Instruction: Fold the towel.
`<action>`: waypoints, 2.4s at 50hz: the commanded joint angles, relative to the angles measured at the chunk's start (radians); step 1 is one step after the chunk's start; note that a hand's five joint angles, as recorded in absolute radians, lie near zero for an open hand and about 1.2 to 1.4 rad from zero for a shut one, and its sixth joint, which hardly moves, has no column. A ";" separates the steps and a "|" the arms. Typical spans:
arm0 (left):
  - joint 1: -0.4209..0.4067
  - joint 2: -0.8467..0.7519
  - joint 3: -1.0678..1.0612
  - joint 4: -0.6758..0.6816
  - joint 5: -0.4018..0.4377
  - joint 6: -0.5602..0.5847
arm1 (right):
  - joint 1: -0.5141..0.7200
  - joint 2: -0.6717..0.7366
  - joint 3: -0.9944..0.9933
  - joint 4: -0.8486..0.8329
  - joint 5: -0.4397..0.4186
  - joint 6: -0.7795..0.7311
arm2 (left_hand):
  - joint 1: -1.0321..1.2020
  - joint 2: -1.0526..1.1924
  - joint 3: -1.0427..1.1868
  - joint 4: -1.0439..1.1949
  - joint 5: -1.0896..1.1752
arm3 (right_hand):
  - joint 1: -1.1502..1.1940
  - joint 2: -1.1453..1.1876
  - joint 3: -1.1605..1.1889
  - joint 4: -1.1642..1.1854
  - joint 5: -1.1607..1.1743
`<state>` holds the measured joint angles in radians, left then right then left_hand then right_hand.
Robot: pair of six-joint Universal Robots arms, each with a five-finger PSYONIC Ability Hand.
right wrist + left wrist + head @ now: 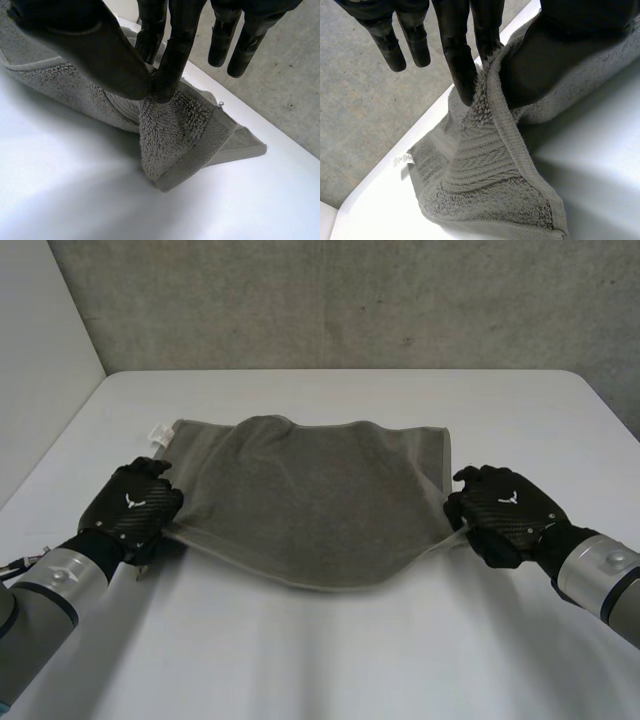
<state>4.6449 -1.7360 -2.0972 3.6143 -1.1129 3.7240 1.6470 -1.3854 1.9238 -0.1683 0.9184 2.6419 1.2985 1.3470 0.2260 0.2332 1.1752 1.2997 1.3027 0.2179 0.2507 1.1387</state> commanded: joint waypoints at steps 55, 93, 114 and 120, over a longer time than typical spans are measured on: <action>-0.020 -0.044 0.092 -0.117 -0.235 -0.003 | -0.153 -0.098 -0.026 -0.004 -0.030 -0.022 | 0.098 0.049 -0.051 -0.059 0.047 | 0.097 0.094 -0.043 -0.076 0.083; 0.074 0.074 0.255 -0.313 -0.093 -0.089 | -0.145 -0.016 -0.405 0.437 -0.058 -0.197 | 0.098 0.049 -0.051 -0.059 0.047 | 0.097 0.094 -0.043 -0.076 0.083; -0.009 -0.465 0.772 -0.315 -0.146 -0.062 | 0.028 0.500 -0.787 0.219 0.108 -0.128 | 0.098 0.049 -0.051 -0.059 0.047 | 0.097 0.094 -0.043 -0.076 0.083; -0.025 -0.548 0.833 -0.302 -0.142 -0.032 | 0.054 0.591 -0.854 0.159 0.165 -0.119 | 0.098 0.049 -0.051 -0.059 0.047 | 0.097 0.094 -0.043 -0.076 0.083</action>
<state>4.6318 -2.2134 -1.3154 3.3009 -1.2578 3.6654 1.6815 -0.8654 1.1214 0.0409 1.0381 2.5120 1.3019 1.3483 0.2260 0.2332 1.1572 1.3327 1.3404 0.2179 0.2507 1.1726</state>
